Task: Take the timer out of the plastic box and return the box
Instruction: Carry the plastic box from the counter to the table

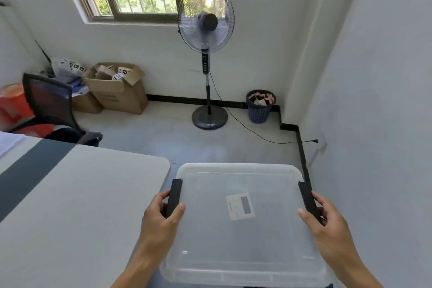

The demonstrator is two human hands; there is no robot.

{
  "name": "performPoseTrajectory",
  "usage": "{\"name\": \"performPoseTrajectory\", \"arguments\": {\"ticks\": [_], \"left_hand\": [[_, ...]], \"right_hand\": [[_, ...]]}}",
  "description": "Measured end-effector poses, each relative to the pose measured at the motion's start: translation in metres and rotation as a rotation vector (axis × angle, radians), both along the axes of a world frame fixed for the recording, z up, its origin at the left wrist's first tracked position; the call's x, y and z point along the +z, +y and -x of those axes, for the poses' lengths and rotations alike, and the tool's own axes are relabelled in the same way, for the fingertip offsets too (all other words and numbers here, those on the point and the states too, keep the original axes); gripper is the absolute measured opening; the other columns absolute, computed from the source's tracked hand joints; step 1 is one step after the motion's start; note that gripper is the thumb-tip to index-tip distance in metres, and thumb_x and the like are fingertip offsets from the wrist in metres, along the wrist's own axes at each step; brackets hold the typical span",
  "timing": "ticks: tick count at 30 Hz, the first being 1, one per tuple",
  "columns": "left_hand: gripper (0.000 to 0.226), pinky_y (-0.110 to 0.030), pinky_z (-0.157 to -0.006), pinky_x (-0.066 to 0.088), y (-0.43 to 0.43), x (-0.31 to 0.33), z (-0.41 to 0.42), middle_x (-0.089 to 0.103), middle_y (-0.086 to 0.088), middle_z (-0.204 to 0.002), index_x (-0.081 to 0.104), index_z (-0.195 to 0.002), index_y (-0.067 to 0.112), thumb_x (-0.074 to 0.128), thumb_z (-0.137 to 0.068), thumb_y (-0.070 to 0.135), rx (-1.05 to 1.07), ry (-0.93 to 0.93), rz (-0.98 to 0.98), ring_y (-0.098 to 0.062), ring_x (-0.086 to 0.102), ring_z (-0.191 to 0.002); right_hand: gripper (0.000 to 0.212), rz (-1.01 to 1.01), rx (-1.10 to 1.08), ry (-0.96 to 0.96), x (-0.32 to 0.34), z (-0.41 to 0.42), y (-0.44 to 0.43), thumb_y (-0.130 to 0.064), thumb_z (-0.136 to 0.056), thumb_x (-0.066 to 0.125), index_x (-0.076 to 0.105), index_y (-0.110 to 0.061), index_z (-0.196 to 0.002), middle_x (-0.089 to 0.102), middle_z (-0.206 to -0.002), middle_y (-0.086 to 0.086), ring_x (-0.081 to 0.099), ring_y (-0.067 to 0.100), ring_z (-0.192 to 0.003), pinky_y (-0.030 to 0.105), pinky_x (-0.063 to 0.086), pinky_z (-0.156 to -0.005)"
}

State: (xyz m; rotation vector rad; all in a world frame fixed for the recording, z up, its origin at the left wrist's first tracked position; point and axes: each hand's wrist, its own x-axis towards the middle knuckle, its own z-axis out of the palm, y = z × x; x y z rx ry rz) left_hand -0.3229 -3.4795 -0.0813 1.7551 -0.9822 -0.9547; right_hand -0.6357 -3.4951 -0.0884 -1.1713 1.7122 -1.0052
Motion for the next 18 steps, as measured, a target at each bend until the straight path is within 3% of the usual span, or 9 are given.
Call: {"name": "performPoseTrajectory", "arguments": {"ticks": [4, 9, 13, 18], "left_hand": [[0.033, -0.047, -0.074, 0.057, -0.077, -0.009, -0.011, 0.070, -0.011, -0.084, 0.060, -0.114, 0.018, 0.068, -0.083, 0.014, 0.140, -0.024, -0.024, -0.028, 0.068, -0.079], [0.031, -0.047, -0.073, 0.057, -0.168, 0.002, -0.023, 0.070, -0.011, -0.084, 0.060, -0.111, 0.023, 0.069, -0.082, 0.017, 0.282, -0.024, -0.005, -0.029, 0.068, -0.079], [0.029, -0.047, -0.075, 0.056, -0.222, -0.002, -0.036, 0.070, -0.009, -0.087, 0.057, -0.108, 0.027, 0.068, -0.083, 0.017, 0.406, -0.002, -0.013, -0.028, 0.067, -0.082], [0.032, -0.047, -0.078, 0.053, -0.291, -0.022, -0.073, 0.071, -0.010, -0.083, 0.059, -0.111, 0.020, 0.069, -0.082, 0.013, 0.544, 0.026, -0.055, -0.030, 0.068, -0.083]], "right_hand": [[0.044, -0.012, 0.117, -0.015, -0.009, -0.015, -0.114, -0.022, -0.086, 0.066, 0.053, -0.028, -0.127, 0.067, -0.095, -0.001, 0.065, 0.019, -0.089, 0.040, 0.052, -0.082], [0.044, 0.014, 0.241, -0.009, 0.007, -0.039, -0.244, -0.019, -0.086, 0.066, 0.051, -0.029, -0.126, 0.066, -0.096, 0.000, 0.064, 0.019, -0.090, 0.033, 0.049, -0.076], [0.044, 0.021, 0.362, 0.047, 0.013, -0.067, -0.338, -0.024, -0.085, 0.066, 0.051, -0.034, -0.125, 0.066, -0.095, -0.002, 0.063, 0.016, -0.088, 0.036, 0.051, -0.077], [0.047, -0.040, 0.484, 0.060, -0.004, -0.122, -0.436, -0.021, -0.085, 0.068, 0.051, -0.029, -0.127, 0.066, -0.093, 0.001, 0.064, 0.021, -0.086, 0.047, 0.054, -0.083]]}}
